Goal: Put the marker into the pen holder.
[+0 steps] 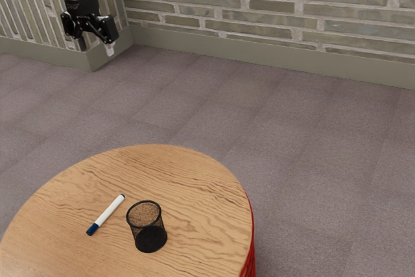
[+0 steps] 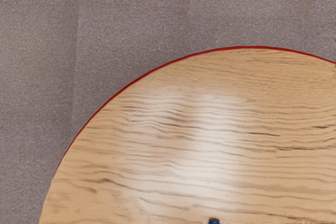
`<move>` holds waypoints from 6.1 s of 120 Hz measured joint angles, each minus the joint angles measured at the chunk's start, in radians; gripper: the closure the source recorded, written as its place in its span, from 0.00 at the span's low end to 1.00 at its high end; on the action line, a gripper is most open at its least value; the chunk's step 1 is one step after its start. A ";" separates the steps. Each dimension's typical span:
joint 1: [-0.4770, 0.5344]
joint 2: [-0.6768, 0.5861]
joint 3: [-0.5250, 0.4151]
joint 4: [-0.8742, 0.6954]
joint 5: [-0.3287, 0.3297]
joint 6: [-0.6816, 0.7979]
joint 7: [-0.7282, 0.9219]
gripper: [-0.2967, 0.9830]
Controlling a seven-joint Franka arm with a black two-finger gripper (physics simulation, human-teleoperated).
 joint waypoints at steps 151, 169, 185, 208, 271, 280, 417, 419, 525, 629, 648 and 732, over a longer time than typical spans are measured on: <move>-0.050 -0.031 0.008 -0.773 0.030 0.568 0.170 0.25; -0.065 -0.118 0.022 -0.937 0.042 0.606 0.184 0.25; -0.071 -0.196 0.025 -1.101 0.078 0.685 0.203 0.25; -0.096 -0.224 0.025 -1.213 0.108 0.796 0.234 0.25; -0.125 -0.253 0.040 -1.294 0.074 0.791 0.089 0.25; -0.133 -0.253 0.040 -1.302 0.072 0.795 0.064 0.25; -0.149 -0.227 0.046 -1.310 0.094 0.851 -0.090 0.86; -0.150 -0.228 0.046 -1.310 0.095 0.851 -0.092 0.85; -0.217 -0.316 -0.156 -0.909 0.177 0.317 -0.131 0.85; -0.195 -0.210 -0.187 -0.695 0.172 -0.126 -0.086 0.85; -0.208 -0.210 -0.187 -0.716 0.172 -0.131 -0.080 0.85; -0.324 -0.138 -0.189 -0.672 0.123 -0.136 -0.067 0.85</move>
